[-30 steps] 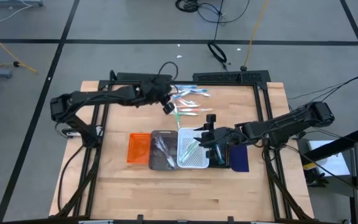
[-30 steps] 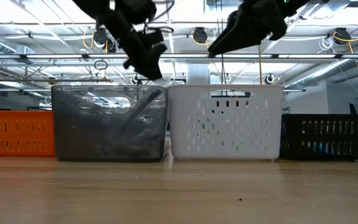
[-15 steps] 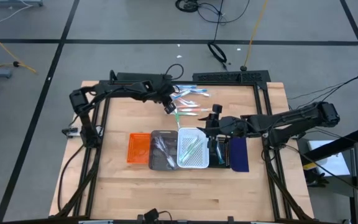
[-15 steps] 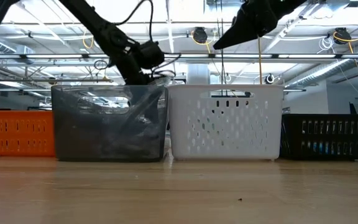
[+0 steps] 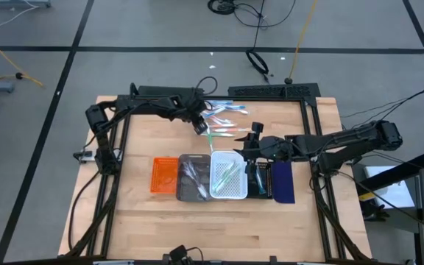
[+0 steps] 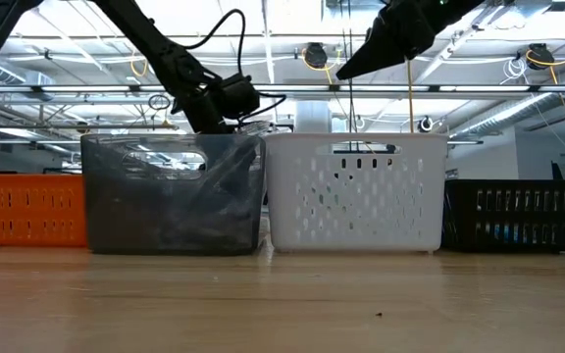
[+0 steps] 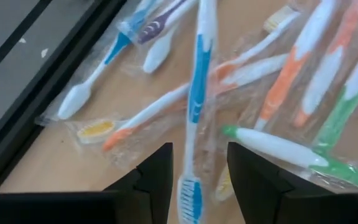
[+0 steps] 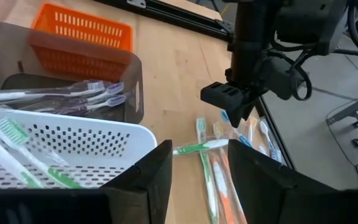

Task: Pick & Place Toothbrushes
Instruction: Put the blue toothbrush into the right black bin

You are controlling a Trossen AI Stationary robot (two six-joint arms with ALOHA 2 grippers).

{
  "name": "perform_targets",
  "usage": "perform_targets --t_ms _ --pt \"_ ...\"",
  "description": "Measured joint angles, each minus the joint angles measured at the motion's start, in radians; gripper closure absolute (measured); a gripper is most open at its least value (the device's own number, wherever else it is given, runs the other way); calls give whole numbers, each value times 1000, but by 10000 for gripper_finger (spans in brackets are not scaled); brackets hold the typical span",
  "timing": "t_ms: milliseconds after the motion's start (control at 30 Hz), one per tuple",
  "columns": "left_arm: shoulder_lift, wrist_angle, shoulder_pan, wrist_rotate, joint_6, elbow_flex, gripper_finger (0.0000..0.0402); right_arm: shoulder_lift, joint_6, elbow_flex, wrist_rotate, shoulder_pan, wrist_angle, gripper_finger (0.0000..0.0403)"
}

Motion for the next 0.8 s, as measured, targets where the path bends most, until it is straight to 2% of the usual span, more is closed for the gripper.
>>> perform_targets --t_ms 367,500,633,800 --pt "81 -34 5 6 -5 1 276 0 7 -1 0 0 0 257" --pt "81 -35 4 -8 -3 1 309 0 7 -1 -1 0 0 257" --pt "63 -29 5 -9 -2 0 369 0 7 -1 -1 0 -1 260" --pt "52 -40 2 -17 -8 -1 371 0 7 -1 -1 0 -3 261"
